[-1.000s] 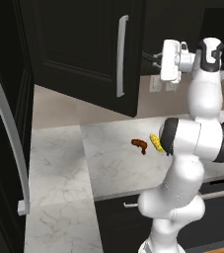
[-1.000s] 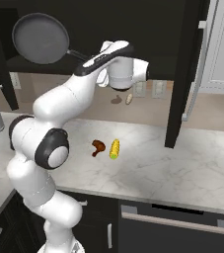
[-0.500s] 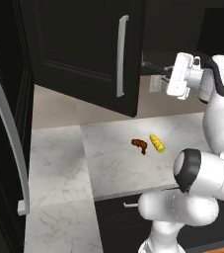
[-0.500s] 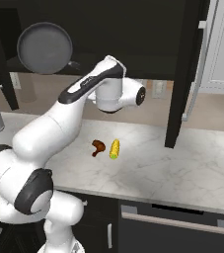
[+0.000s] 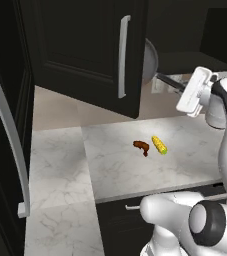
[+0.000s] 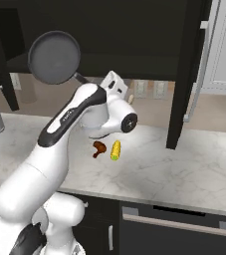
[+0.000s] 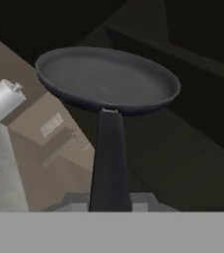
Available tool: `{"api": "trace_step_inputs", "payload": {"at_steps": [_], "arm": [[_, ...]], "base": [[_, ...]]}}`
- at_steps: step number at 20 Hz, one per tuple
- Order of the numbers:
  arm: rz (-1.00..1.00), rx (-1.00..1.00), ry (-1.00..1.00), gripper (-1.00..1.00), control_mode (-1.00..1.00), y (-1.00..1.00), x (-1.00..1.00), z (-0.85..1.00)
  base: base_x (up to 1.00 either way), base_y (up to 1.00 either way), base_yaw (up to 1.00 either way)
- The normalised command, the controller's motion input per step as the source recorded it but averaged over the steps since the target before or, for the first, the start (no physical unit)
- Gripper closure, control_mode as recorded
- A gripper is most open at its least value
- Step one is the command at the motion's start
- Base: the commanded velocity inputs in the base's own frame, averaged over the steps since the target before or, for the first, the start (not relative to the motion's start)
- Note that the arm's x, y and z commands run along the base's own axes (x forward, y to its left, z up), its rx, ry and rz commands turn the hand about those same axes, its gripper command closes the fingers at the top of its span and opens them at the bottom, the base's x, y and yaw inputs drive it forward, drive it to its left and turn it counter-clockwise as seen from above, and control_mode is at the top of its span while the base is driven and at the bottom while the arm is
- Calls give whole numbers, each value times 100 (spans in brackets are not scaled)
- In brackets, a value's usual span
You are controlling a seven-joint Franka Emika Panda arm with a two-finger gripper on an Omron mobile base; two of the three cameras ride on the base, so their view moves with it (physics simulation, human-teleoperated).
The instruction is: Pick the pan from the cabinet and place it on the stove. Then turn on the stove burner for the pan.
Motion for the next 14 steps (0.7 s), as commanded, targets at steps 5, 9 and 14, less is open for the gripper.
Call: {"api": "trace_step_inputs", "payload": {"at_steps": [5, 9, 14], "arm": [[-22, 0, 0, 100, -100, -32, -52, -22], [-19, 0, 0, 100, -100, -34, -51, -22], [-14, 2, 0, 100, -100, -29, -45, -16]], "base": [[0, 0, 0], [0, 0, 0], [0, 0, 0]]}}
